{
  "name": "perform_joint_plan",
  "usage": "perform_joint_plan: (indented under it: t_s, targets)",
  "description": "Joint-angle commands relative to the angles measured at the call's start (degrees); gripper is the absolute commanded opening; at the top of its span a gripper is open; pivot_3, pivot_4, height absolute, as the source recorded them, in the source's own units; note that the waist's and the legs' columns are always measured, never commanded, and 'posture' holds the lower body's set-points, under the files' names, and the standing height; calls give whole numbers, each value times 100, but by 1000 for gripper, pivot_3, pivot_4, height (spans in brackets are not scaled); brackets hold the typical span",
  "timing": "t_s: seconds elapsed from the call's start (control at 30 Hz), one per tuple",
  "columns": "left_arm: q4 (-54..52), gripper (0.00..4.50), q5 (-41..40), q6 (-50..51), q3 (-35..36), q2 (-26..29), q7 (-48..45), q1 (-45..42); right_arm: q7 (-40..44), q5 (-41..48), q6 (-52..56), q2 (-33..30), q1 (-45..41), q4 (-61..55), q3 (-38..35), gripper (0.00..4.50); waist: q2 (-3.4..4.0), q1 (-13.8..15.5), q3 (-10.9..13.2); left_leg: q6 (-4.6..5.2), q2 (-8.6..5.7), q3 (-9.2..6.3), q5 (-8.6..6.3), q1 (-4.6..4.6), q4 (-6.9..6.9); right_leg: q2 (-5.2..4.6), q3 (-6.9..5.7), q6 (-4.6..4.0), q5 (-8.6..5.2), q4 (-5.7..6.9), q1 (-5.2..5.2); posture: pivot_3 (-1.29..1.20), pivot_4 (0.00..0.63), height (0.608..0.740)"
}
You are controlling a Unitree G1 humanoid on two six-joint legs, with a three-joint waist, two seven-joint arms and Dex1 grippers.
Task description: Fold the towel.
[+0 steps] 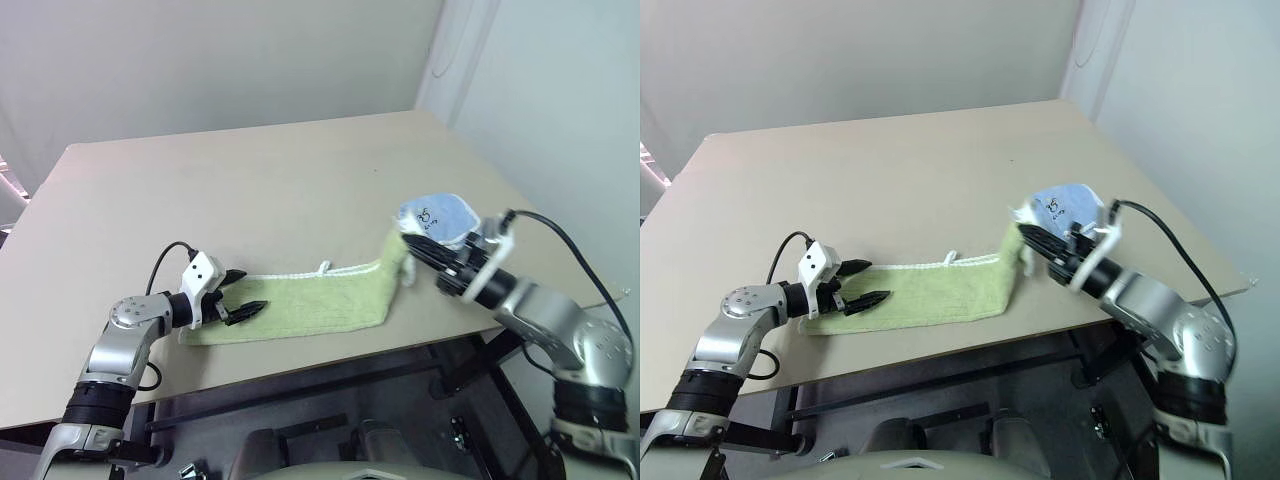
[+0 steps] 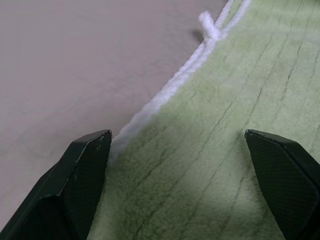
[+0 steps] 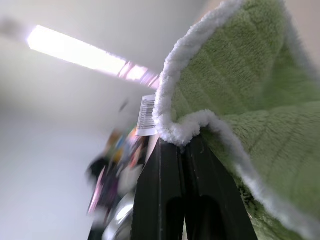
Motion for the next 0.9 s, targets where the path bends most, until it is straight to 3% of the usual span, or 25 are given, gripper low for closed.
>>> perform_joint_plan:
  t_s: [0.03, 0.17, 0.3, 0.63, 0.73, 0.9]
  targets:
    - [-44, 4500, -36, -22, 129, 67, 20, -210, 796, -594, 839, -97, -736, 418, 876, 44, -4, 16, -3, 0, 0, -1, 0, 0, -1, 1, -1, 0, 0, 0, 0, 0, 0, 740]
    - [24, 4500, -20, -55, 150, 79, 37, -281, 1852, -1907, 1561, -14, -1532, 960, 1841, 44, -11, 47, -7, 0, -5, -7, 0, -13, -3, -3, -7, 5, -2, -5, -4, 0, 0, 740]
    - [-39, 4500, -33, -34, 191, 112, 75, -242, 2673, -3545, 1406, 6, -1867, 1302, 2625, 44, -11, 28, -7, 0, -8, -4, 0, -17, -1, -7, -6, 19, 6, -5, -8, 0, 0, 740]
    - [-185, 4500, -37, -22, 287, 184, 123, -17, 3976, -5170, 882, 169, -1770, 747, 2721, 44, -11, 11, -7, 0, -5, -6, 0, -14, -1, -1, -9, 22, 8, 4, -11, 0, 0, 740]
    - [-214, 4500, -46, -6, 288, 194, 126, -11, 4262, -5384, 917, 207, -1708, 560, 2772, 705, -11, 11, -7, 0, -5, -7, 0, -12, -1, -1, -9, 22, 8, 5, -10, 0, 0, 740]
    - [-187, 4500, -47, -14, 284, 222, 111, -12, 4602, -5519, 1085, 304, -1659, 341, 2684, 2426, -12, 12, -8, -1, -6, -6, 0, -12, 0, -1, -9, 22, 9, 5, -10, 0, 0, 740]
